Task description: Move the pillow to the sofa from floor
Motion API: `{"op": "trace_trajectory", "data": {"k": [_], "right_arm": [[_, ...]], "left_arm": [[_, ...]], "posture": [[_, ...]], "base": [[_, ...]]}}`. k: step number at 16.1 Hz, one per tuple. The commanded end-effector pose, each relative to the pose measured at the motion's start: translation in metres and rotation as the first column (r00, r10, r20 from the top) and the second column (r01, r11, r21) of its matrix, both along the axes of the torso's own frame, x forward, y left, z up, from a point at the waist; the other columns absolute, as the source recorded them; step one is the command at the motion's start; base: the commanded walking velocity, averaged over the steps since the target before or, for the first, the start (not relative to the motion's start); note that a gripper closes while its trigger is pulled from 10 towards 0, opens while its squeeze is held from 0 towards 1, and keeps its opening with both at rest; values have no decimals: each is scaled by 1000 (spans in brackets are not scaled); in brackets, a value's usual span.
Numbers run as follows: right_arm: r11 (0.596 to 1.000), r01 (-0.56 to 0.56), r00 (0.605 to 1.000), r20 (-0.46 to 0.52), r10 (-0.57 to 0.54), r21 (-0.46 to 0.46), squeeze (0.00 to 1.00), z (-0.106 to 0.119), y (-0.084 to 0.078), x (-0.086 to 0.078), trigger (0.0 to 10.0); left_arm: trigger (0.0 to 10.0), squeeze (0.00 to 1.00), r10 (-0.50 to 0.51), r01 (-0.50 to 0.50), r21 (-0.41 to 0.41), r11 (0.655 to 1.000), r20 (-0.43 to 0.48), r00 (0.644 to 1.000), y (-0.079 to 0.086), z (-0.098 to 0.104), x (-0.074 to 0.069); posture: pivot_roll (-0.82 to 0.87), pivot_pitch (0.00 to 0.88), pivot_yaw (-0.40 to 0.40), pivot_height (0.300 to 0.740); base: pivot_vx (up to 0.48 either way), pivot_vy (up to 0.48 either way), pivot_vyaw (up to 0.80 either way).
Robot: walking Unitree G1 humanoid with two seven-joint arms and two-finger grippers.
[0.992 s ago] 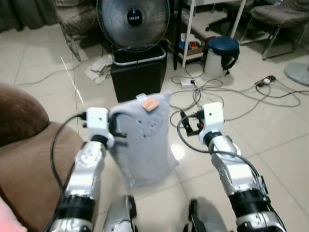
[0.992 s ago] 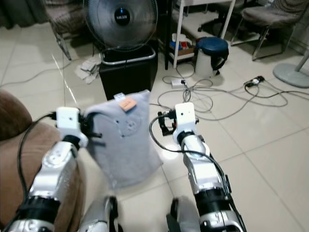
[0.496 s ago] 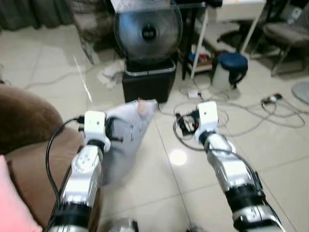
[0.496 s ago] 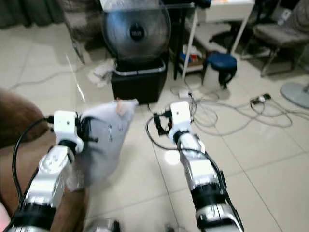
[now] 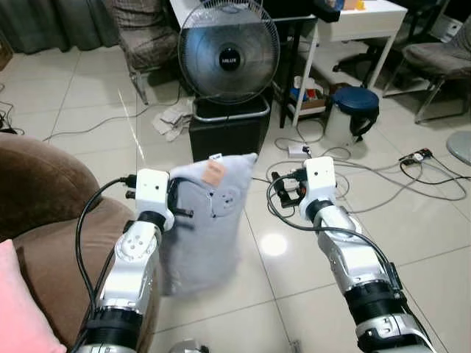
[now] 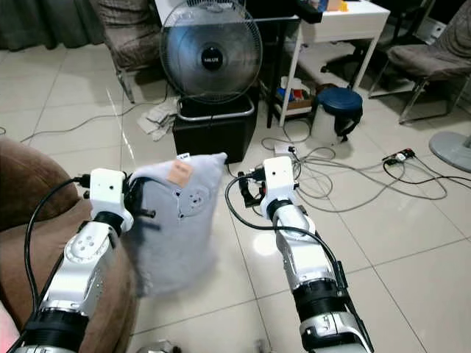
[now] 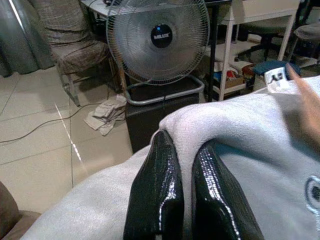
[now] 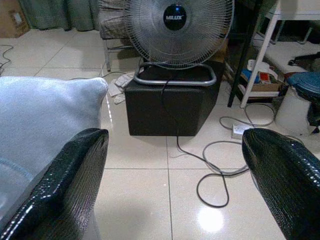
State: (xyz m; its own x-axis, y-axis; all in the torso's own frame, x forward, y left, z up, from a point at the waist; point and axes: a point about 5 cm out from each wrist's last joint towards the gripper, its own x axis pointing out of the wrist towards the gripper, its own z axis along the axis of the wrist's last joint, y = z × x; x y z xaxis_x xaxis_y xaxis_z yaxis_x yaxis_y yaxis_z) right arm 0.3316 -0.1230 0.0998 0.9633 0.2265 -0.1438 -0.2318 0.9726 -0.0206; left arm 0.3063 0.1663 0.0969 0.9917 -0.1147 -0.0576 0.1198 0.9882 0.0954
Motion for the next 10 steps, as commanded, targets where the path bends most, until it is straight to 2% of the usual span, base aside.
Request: {"op": "trace_trajectory", "data": {"k": [1, 3, 10], "right_arm": [[1000, 11, 1000, -17, -11, -26, 0, -5, -3, -1, 10000], [999, 9, 1000, -17, -10, -44, 0, -6, -4, -1, 10000], [999, 6, 1000, -19, -7, -45, 0, -7, -5, -2, 10000]], "left_arm": [[10000, 0, -8, 6, 25, 1000, 76, 997, -1, 14, 2], [10000, 0, -11, 9, 29, 1000, 77, 997, -2, 14, 1], [10000, 0, -18, 15, 40, 999, 78, 997, -6, 14, 1]], "posture": [[79, 0, -4, 740], [79, 0, -7, 740], [78, 0, -12, 740]], "base": [[0, 0, 0], [0, -364, 0], [0, -459, 800]]}}
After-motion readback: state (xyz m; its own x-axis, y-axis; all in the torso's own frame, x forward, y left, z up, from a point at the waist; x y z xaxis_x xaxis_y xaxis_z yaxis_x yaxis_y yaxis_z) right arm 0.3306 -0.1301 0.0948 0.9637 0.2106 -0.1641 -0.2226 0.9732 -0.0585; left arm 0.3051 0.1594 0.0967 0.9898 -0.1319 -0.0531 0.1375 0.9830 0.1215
